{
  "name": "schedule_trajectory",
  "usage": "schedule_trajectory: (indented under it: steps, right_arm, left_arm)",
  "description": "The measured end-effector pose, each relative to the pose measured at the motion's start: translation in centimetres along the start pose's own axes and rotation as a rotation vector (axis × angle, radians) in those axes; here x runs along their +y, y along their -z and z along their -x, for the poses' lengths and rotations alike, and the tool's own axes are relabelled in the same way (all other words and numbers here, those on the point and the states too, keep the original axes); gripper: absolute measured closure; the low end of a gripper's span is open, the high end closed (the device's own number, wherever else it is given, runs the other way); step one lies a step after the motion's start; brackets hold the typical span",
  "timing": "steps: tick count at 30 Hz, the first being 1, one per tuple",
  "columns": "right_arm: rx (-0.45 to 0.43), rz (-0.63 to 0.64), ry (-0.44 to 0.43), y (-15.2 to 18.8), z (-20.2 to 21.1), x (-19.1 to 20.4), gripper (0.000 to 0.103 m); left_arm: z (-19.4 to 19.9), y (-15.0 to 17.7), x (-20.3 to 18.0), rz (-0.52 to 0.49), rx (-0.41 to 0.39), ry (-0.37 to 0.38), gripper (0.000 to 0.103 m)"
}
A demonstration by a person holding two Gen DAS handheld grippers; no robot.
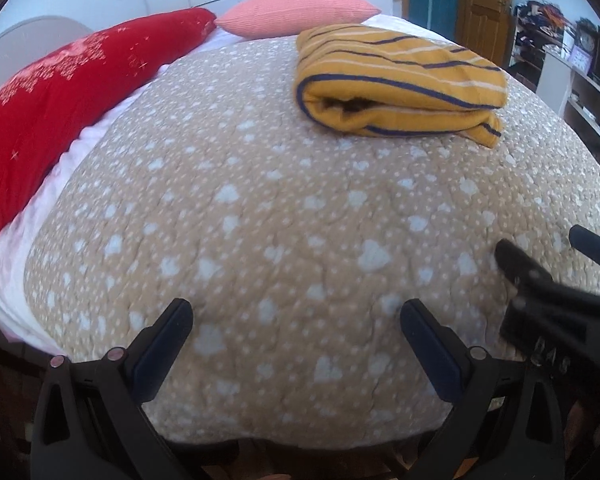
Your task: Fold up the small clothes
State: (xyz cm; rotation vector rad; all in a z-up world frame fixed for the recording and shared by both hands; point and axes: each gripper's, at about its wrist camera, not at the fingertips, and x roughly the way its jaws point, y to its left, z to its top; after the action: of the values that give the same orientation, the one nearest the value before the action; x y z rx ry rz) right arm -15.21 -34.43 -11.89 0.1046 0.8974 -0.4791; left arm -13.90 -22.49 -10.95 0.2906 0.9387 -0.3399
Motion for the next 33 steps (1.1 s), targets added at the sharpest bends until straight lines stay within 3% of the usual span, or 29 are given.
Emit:
schedule_trajectory:
  steps: [33]
  right_arm:
    - [0.002,-0.055,-0.034,1.0,-1.8,-1.1,0.001]
  left_arm:
    - [-0.7,0.8,-0.5,0.016,-0.011,-0.013,0.0]
